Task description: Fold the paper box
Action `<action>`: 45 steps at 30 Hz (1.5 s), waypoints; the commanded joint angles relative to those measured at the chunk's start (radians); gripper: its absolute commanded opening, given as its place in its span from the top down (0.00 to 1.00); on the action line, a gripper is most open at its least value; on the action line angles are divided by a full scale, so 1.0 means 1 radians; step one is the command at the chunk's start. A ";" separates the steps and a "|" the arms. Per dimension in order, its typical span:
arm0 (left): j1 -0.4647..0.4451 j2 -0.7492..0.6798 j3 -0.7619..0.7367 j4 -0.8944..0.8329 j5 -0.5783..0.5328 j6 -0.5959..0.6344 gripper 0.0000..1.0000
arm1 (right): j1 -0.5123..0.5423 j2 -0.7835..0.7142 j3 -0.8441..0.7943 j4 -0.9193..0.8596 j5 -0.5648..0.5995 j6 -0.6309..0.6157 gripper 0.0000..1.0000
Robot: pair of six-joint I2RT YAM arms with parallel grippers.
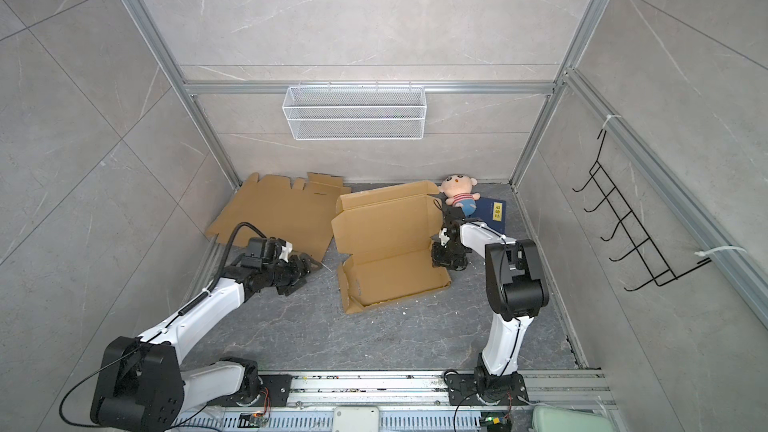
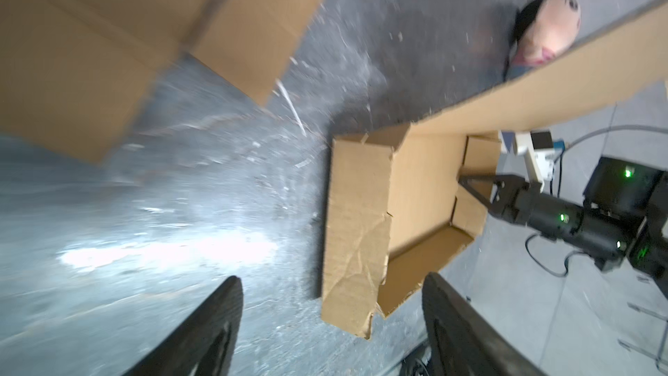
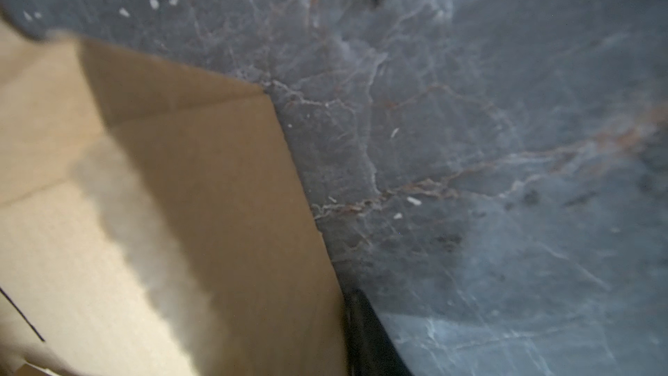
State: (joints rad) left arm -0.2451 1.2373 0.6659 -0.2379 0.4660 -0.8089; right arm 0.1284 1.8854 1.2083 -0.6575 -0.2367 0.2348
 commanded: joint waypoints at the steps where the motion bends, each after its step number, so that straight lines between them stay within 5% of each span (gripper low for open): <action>1: -0.040 0.064 -0.037 0.336 0.038 -0.159 0.17 | 0.002 -0.028 -0.015 0.030 -0.010 0.040 0.68; 6: -0.110 0.186 -0.084 0.535 0.015 -0.232 0.13 | 0.002 -0.027 -0.024 0.033 -0.024 0.040 0.68; 20: -0.214 0.337 -0.070 0.654 -0.024 -0.254 0.11 | 0.002 -0.034 -0.056 0.061 -0.057 0.062 0.70; 30: -0.221 0.244 0.081 0.335 -0.053 -0.097 0.12 | 0.025 -0.108 -0.105 0.064 0.023 0.081 0.74; 40: -0.252 0.350 0.169 0.342 -0.016 -0.096 0.22 | 0.116 -0.142 -0.121 0.080 0.079 0.138 0.74; 45: -0.181 0.250 0.199 0.145 -0.040 0.031 0.22 | 0.119 -0.122 -0.115 0.072 0.093 0.125 0.74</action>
State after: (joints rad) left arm -0.4759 1.5726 0.8261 0.0292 0.4290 -0.8768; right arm 0.2485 1.7691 1.1027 -0.5781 -0.1741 0.3485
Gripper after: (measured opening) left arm 0.769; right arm 0.257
